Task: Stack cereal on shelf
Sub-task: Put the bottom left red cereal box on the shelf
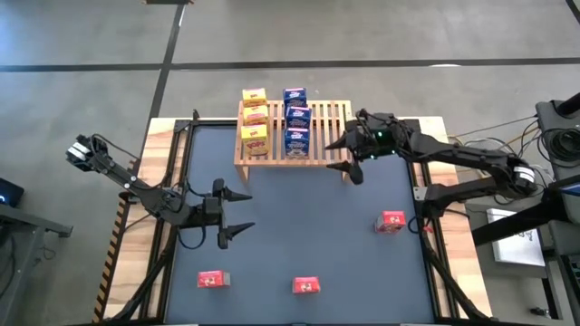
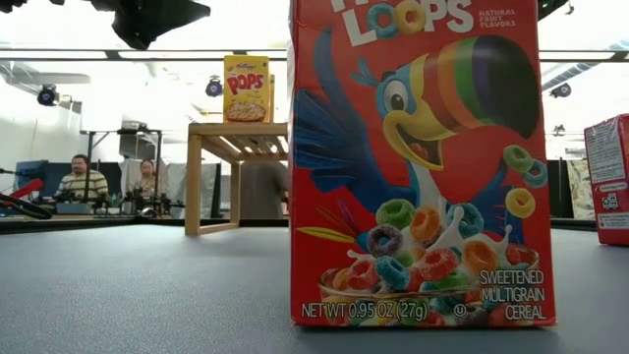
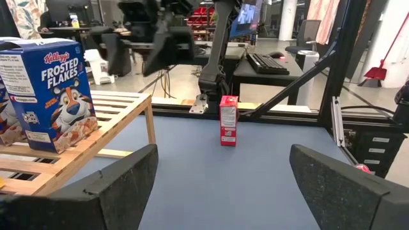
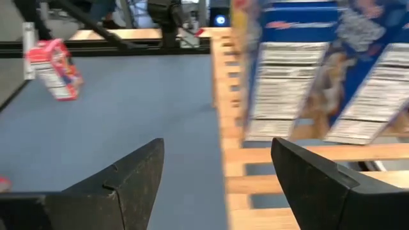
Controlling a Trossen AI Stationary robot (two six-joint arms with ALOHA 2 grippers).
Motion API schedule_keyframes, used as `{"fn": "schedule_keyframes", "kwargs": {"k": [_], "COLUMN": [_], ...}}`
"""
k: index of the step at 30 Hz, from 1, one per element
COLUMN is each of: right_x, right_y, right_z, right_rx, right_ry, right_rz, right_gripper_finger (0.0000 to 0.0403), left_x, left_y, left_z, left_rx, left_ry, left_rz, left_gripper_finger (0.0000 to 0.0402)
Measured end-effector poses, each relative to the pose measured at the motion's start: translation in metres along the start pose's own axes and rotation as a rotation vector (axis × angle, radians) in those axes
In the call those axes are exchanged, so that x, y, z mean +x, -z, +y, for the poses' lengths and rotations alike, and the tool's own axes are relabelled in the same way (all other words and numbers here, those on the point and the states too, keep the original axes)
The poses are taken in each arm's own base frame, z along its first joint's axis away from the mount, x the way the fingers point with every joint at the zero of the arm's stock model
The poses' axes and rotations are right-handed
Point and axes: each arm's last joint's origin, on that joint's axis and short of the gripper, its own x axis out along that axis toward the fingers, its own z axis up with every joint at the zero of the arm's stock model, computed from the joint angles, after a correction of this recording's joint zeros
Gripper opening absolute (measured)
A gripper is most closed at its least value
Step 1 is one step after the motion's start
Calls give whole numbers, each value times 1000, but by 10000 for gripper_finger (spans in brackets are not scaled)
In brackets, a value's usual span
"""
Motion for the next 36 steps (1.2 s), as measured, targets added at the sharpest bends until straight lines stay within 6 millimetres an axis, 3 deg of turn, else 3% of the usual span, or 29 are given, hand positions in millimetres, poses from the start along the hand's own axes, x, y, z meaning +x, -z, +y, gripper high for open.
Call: {"fn": "schedule_keyframes", "kwargs": {"k": [8,19,22,29,36], "right_x": [-2,0,1,0,-2], "right_y": [10,7,7,7,8], "right_z": [39,84,93,116,133], "right_rx": [-36,-84,-78,-73,-64], "right_ry": [-4,-13,-17,-26,-14], "right_rz": [18,11,13,12,9], "right_gripper_finger": [274,269,267,265,260], "left_x": [0,2,1,-1,-11], "left_y": [6,-12,-10,-4,-10], "left_z": [0,-9,-15,-31,-41], "left_rx": [6,24,58,-66,-64], "left_ry": [10,136,247,332,235], "left_rz": [57,357,498,658,755], "left_gripper_finger": [338,338,338,338,338]}}
